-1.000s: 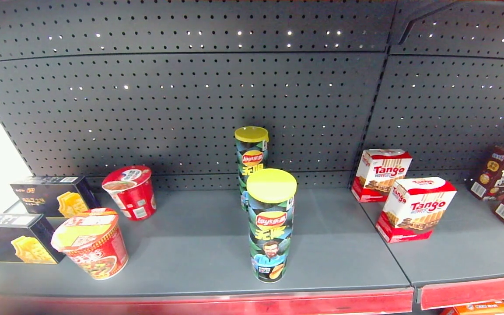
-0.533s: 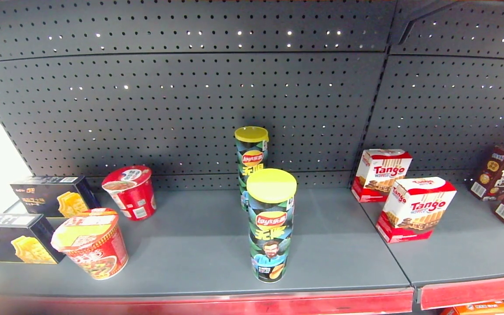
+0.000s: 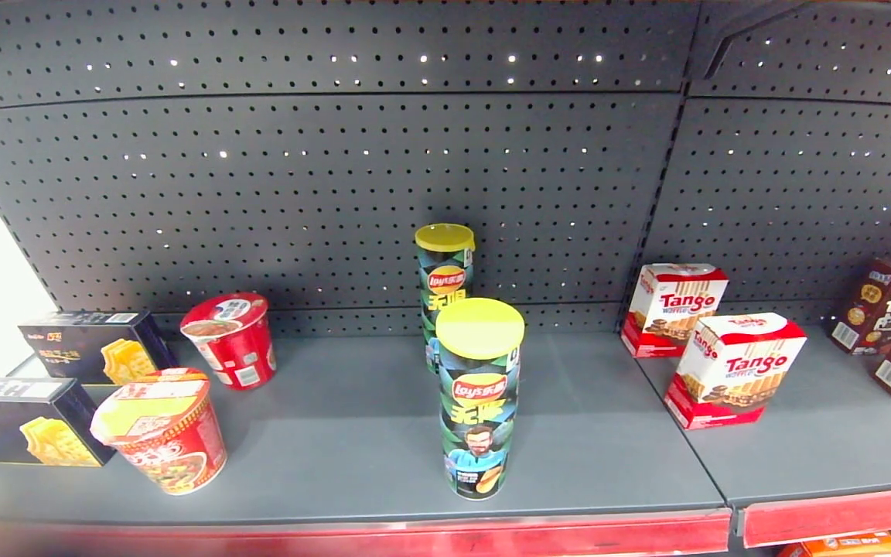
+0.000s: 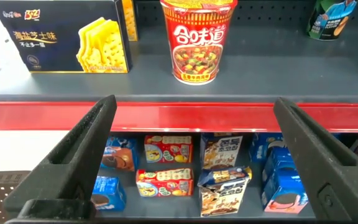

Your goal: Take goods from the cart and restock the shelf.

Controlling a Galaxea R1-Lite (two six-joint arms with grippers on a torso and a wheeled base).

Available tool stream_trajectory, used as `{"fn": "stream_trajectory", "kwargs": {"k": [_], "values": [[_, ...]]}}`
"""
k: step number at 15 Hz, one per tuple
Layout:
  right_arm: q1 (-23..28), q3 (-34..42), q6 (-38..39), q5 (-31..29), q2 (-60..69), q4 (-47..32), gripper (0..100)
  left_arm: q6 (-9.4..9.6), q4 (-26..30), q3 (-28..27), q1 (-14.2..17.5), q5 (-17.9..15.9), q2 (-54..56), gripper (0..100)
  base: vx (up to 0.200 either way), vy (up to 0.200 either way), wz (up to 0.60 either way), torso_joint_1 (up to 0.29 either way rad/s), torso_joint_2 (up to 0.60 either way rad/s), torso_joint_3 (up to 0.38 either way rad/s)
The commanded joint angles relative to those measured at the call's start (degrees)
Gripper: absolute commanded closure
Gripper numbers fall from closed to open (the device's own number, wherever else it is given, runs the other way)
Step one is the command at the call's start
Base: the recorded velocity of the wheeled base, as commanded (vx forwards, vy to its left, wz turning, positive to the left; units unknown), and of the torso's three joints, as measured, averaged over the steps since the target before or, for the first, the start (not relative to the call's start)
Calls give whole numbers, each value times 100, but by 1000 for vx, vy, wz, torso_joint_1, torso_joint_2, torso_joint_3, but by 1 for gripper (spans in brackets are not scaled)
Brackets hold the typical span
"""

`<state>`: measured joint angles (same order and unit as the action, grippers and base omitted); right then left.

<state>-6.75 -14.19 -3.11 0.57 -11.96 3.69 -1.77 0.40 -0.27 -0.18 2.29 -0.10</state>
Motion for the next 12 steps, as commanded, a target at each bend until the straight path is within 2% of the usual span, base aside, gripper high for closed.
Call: {"fn": "stream_trajectory", "kwargs": {"k": [1,3,5,6,7,8,9,10,12], "values": [[-247,-1622,-260,206,-1959,211,0,1,-5,0,1,-1,-8,0,0,0,0,0,0,0],[-854,-2053,-348,373,-2355,176,0,1,-5,0,1,8,-8,0,0,0,0,0,0,0],[-1900,-2571,-375,365,-2654,-211,0,1,4,0,1,-1,-8,0,0,0,0,0,0,0],[-2480,-2729,-471,215,-2917,-387,0,1,-5,0,1,-1,-8,0,0,0,0,0,0,0],[-2796,-2738,-463,-75,-3190,-325,0,1,4,0,1,-1,-8,0,0,0,0,0,0,0],[-3262,-2747,-252,-646,-3752,35,0,1,4,0,1,-1,-8,0,0,0,0,0,0,0],[-3473,-2729,-14,-848,-4042,369,0,1,-5,0,1,-1,-8,0,0,0,0,0,0,0],[-3798,-2721,434,-1103,-4631,1028,0,1,-5,0,1,-1,-8,0,0,0,0,0,0,0],[-3851,-2729,724,-1174,-5167,1151,0,1,4,0,1,-1,-8,0,0,0,0,0,0,0]]}}
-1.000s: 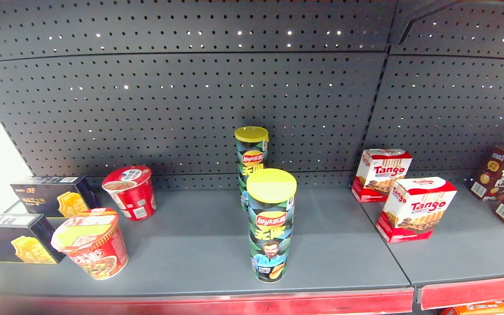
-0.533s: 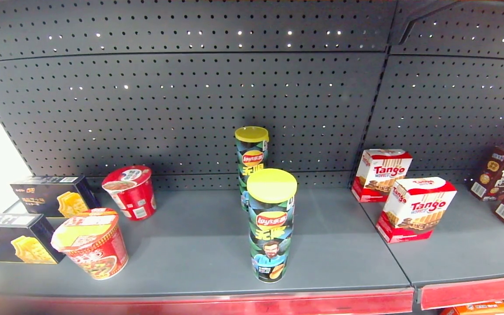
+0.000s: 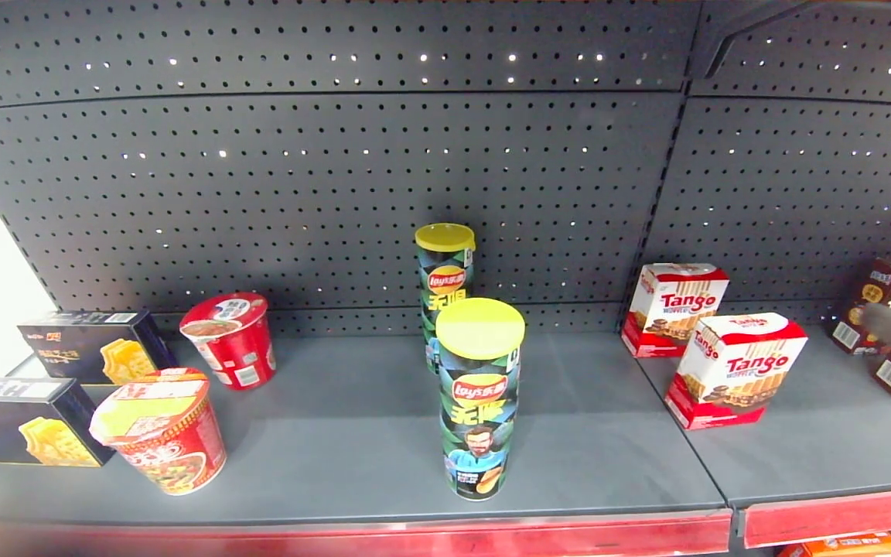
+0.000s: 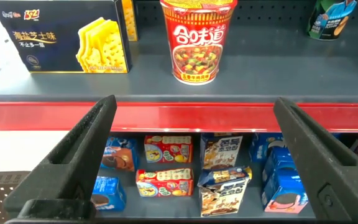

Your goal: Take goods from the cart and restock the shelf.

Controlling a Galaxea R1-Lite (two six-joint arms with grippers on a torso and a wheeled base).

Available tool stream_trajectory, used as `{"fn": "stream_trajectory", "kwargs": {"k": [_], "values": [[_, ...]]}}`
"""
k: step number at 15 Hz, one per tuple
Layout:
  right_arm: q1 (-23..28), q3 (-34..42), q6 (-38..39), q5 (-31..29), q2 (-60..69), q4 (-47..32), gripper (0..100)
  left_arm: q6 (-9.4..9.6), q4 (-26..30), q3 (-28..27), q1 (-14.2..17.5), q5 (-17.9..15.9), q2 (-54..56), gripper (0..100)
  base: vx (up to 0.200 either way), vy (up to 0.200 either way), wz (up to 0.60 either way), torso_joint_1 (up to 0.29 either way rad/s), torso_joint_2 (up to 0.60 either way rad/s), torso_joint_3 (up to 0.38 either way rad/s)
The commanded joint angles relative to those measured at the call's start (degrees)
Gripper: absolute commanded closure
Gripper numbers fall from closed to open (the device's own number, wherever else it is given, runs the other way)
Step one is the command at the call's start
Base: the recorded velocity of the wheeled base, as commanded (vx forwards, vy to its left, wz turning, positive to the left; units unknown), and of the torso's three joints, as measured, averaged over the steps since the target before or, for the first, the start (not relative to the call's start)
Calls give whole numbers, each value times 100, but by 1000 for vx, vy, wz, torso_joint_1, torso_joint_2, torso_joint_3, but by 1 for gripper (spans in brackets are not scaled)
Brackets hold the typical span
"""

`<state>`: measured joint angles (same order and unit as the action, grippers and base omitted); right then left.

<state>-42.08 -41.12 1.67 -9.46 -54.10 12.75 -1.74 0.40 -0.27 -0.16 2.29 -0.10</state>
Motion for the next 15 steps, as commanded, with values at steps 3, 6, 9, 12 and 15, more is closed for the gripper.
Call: {"fn": "stream_trajectory", "kwargs": {"k": [3,6,9,12,15], "values": [[-301,253,844,-777,-1841,272,0,-1,-5,0,-2,-1,-8,0,0,0,0,0,0,0],[-11,174,1406,-952,-2702,263,0,-1,4,0,-2,-1,-8,0,0,0,0,0,0,0],[25,113,1415,-838,-3106,263,0,-1,-5,0,-2,-1,-8,0,0,0,0,0,0,0],[-11,-133,1433,-768,-3528,333,0,-1,4,0,-2,-1,-8,0,0,0,0,0,0,0],[-98,-441,1424,-742,-3862,377,0,-1,-5,0,-2,8,-8,0,0,0,0,0,0,0]]}}
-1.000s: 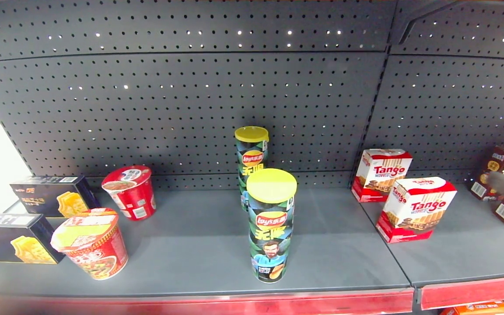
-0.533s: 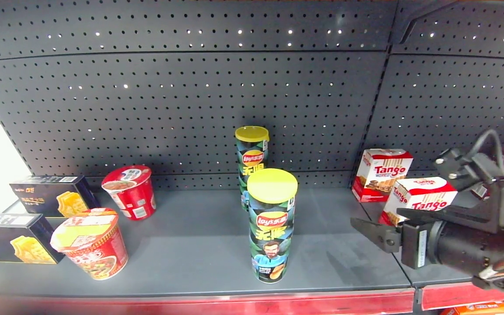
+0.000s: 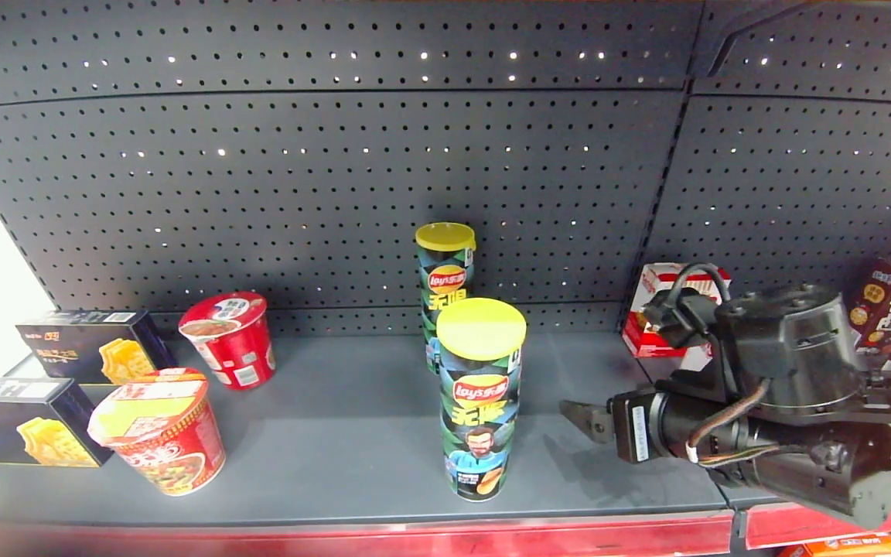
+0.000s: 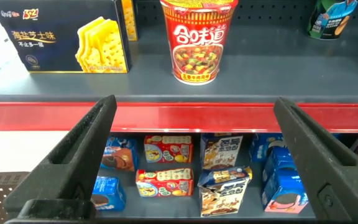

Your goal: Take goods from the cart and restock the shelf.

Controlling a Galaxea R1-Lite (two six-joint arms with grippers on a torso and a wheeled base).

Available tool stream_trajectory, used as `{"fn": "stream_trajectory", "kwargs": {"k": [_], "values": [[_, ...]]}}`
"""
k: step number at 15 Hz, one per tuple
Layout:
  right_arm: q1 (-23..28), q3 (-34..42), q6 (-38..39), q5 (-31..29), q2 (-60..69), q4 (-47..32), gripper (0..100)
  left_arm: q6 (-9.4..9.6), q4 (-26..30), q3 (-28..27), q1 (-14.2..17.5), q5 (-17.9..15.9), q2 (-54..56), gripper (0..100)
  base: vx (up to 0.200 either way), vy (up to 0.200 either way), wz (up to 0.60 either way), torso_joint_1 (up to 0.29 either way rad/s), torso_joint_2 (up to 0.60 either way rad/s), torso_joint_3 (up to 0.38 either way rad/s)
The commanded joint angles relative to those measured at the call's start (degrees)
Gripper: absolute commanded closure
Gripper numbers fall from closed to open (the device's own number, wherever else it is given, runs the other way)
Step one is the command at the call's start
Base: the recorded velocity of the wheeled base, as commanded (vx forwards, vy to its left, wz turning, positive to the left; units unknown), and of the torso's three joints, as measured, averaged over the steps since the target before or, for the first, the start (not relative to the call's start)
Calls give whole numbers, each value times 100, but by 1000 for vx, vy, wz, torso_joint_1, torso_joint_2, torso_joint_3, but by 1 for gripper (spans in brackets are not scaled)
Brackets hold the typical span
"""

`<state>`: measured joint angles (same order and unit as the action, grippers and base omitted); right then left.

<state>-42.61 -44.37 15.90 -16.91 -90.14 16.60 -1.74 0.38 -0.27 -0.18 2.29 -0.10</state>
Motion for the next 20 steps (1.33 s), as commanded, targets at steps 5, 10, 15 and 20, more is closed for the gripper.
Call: {"fn": "stream_trajectory", "kwargs": {"k": [5,10,15,20], "values": [[-371,-194,80,-5,-452,1,0,-1,-3,0,1,-1,-8,0,0,0,0,0,0,0],[-433,-467,80,3,-654,1,0,-1,6,0,1,-1,-8,0,0,0,0,0,0,0],[-468,-511,80,-5,-716,10,0,-1,-3,0,1,-1,-8,0,0,0,0,0,0,0],[-336,-502,63,-5,-716,-8,0,-1,6,0,1,-1,-8,0,0,0,0,0,0,0]]}}
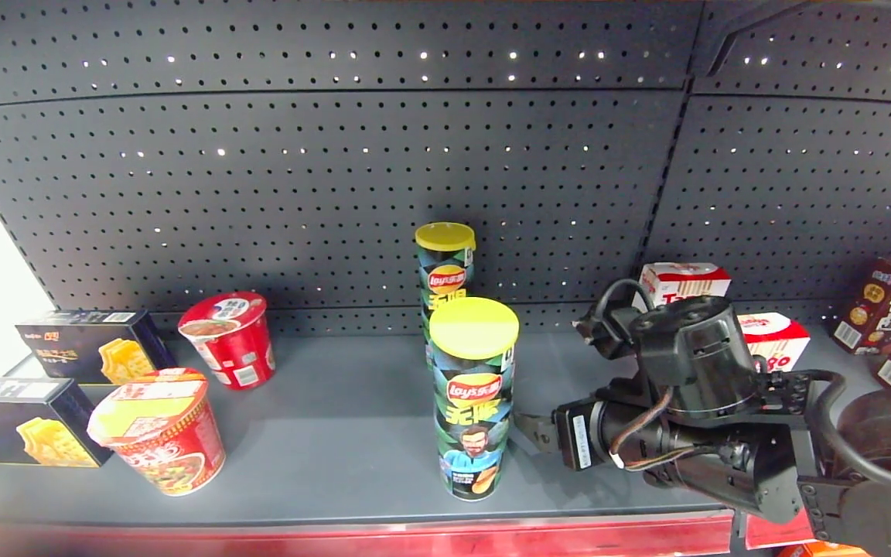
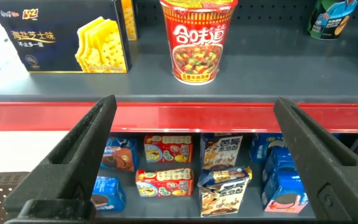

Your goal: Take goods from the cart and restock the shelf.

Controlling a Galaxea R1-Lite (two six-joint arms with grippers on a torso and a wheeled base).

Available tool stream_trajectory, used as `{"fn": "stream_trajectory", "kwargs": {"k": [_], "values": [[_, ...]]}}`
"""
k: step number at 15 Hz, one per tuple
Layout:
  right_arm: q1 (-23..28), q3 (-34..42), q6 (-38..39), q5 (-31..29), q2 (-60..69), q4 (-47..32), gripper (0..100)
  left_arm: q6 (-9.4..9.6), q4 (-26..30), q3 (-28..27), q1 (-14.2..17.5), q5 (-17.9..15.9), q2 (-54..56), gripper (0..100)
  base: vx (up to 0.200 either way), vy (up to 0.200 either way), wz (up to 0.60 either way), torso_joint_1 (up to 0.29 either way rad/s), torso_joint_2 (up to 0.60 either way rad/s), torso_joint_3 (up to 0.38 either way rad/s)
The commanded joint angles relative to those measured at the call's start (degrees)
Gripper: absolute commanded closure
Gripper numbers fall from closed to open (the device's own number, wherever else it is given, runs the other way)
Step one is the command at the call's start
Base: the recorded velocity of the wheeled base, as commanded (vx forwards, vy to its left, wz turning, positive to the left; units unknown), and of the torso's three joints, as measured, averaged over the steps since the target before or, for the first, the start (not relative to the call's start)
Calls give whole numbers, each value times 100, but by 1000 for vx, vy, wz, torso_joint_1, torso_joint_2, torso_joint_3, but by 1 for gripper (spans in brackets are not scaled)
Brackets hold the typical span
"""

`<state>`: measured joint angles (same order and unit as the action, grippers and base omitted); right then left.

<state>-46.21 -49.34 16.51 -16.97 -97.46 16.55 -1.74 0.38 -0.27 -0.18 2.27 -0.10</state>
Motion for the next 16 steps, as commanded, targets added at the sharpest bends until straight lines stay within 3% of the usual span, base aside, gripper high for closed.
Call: {"fn": "stream_trajectory", "kwargs": {"k": [1,16], "values": [[51,-23,-16,1,8,-3,0,-1,6,0,1,2,-8,0,0,0,0,0,0,0],[-2,-243,-42,62,-176,-21,0,-1,6,0,1,2,-8,0,0,0,0,0,0,0]]}}
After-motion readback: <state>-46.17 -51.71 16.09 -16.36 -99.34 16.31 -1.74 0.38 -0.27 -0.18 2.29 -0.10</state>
